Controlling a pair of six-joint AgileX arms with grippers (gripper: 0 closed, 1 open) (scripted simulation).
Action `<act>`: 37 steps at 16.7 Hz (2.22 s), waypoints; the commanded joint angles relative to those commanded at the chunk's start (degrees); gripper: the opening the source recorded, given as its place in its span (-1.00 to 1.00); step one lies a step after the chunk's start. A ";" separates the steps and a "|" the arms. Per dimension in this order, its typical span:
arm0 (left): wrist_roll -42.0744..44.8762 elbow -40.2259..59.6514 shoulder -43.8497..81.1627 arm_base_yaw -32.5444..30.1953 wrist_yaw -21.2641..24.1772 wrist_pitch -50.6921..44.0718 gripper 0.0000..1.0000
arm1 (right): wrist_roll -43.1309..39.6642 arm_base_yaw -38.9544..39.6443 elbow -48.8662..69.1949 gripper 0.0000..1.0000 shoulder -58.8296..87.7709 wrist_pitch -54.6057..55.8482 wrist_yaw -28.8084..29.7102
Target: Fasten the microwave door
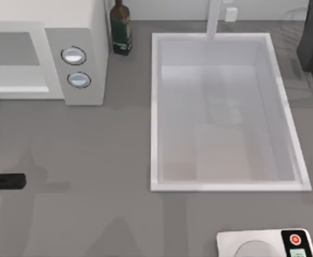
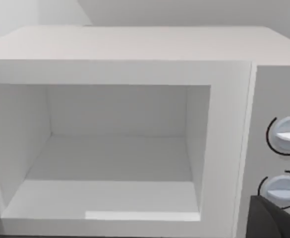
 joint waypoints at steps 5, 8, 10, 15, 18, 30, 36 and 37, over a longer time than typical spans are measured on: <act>-0.03 0.17 0.23 -0.95 -0.95 0.00 -1.00 | 0.00 0.00 0.00 1.00 0.00 0.00 0.00; -0.05 1.50 -1.03 -1.26 -1.27 -2.33 -1.00 | 0.00 0.00 0.00 1.00 0.00 0.00 0.00; -0.08 3.46 -2.96 -1.66 -1.67 -6.65 -1.00 | 0.00 0.00 0.00 1.00 0.00 0.00 0.00; -0.14 6.90 -6.50 -2.22 -2.24 -13.49 -1.00 | 0.00 0.00 0.00 1.00 0.00 0.00 0.00; -0.14 6.76 -6.30 -2.05 -2.22 -13.35 -1.00 | 0.00 0.00 0.00 1.00 0.00 0.00 0.00; 22.42 36.36 30.04 30.50 21.37 -32.95 -1.00 | 0.00 0.00 0.00 1.00 0.00 0.00 0.00; 39.22 57.83 59.85 56.96 40.64 -47.83 -1.00 | 0.00 0.00 0.00 1.00 0.00 0.00 0.00; 41.58 60.77 63.83 60.74 43.48 -49.94 -1.00 | 0.00 0.00 0.00 1.00 0.00 0.00 0.00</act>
